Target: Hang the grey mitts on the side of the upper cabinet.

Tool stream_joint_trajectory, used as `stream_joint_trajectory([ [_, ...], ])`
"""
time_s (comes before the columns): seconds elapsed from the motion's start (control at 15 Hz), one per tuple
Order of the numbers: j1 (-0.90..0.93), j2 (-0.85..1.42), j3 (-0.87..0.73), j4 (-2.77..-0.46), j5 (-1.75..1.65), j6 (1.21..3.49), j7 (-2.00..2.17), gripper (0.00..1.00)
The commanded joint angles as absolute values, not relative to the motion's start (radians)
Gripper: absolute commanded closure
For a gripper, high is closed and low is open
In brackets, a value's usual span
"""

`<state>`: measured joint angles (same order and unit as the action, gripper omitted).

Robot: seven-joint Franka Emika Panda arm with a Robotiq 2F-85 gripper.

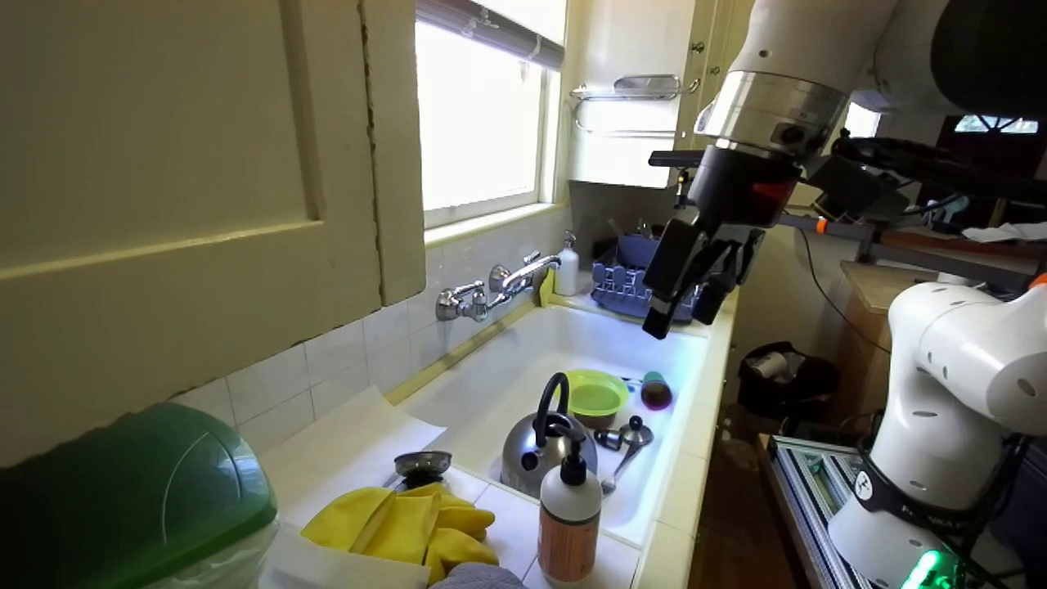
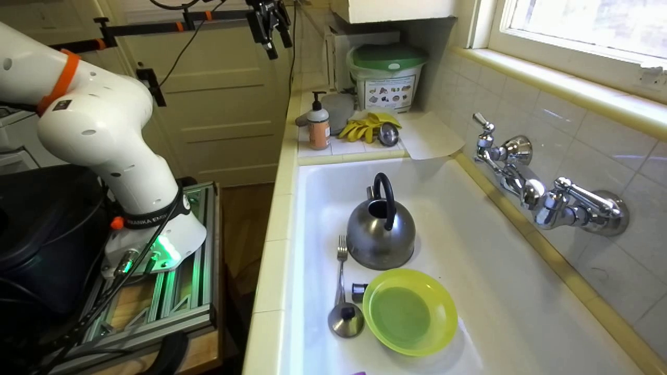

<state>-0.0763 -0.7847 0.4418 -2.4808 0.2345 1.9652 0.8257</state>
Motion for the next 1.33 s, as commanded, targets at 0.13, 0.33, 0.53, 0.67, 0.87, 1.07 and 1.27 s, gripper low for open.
stream_joint_trajectory([
  [0.13, -0.031, -0.734, 0.422, -2.46, 0.2, 1.98, 0.881, 0.0],
  [0.33, -0.031, -0.725, 0.415, -2.459, 0.2, 1.981, 0.881, 0.0],
  [0.53, -0.031, -0.725, 0.415, -2.458, 0.2, 1.981, 0.881, 0.0],
  [0.67, -0.018, -0.662, 0.459, -2.432, 0.199, 2.025, 0.902, 0.0],
  [0.87, 0.002, -0.543, 0.534, -2.37, 0.185, 2.075, 0.98, 0.0],
  [1.07, -0.024, -0.408, 0.636, -2.305, 0.058, 2.157, 1.132, 0.0],
  [1.27, -0.025, -0.263, 0.678, -2.239, -0.084, 2.199, 1.258, 0.0],
])
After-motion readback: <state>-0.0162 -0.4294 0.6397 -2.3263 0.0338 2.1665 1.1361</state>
